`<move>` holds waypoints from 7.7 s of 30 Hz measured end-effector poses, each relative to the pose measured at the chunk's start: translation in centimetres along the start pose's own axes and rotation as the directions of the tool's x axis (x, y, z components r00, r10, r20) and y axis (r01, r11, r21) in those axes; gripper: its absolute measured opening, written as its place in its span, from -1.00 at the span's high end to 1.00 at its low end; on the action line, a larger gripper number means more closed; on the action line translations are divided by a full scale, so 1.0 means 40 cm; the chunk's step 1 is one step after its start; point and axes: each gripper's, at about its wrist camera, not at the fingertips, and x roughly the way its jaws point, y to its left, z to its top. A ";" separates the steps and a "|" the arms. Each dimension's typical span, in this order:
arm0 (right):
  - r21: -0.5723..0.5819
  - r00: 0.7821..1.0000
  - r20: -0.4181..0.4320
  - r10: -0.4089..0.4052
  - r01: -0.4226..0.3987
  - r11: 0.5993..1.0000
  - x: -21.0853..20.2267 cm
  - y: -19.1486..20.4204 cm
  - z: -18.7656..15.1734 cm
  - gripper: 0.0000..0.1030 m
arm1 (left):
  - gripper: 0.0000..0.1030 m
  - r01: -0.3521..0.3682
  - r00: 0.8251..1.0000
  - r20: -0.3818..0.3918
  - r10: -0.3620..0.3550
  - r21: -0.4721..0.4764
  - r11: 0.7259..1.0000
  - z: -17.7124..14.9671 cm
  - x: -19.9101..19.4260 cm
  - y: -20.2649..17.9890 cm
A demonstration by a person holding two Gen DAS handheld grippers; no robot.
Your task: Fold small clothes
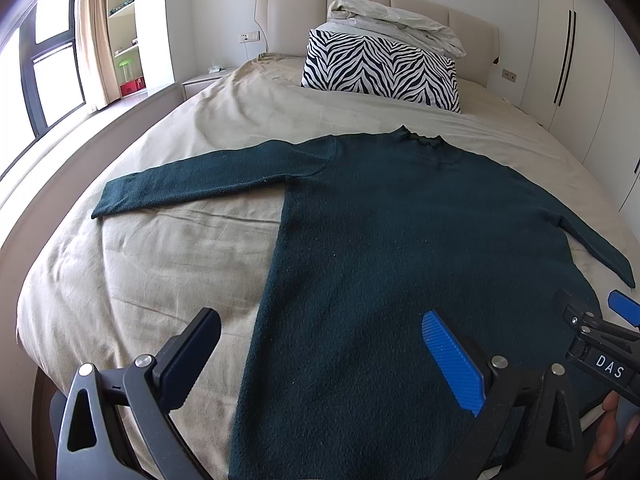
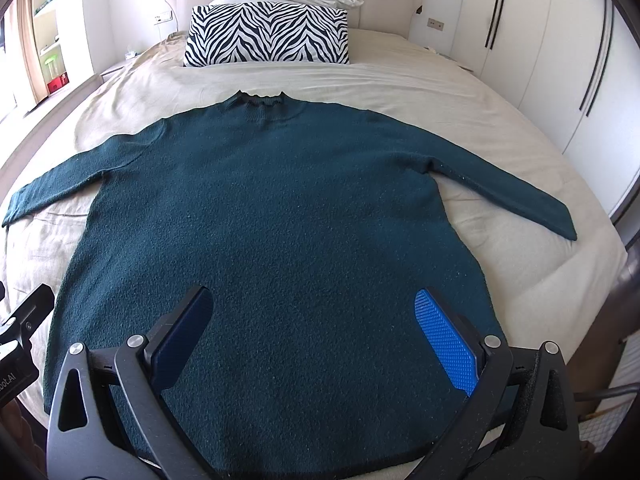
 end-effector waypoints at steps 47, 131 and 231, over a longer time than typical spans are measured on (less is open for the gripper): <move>-0.010 1.000 -0.011 0.000 0.000 1.000 0.009 0.010 -0.012 -1.00 | -1.00 0.003 1.000 -0.006 -0.003 -0.003 1.000 -0.004 0.001 -0.004; 0.270 0.909 0.194 0.368 -0.411 0.871 0.517 -0.452 0.576 0.79 | -0.45 0.539 0.797 -0.068 -0.600 -0.368 0.757 0.261 0.427 -0.068; 0.588 0.763 0.160 0.627 -0.584 0.560 0.748 -0.577 0.349 -0.38 | 0.75 0.522 0.843 0.052 -0.536 -0.321 0.790 0.295 0.683 -0.038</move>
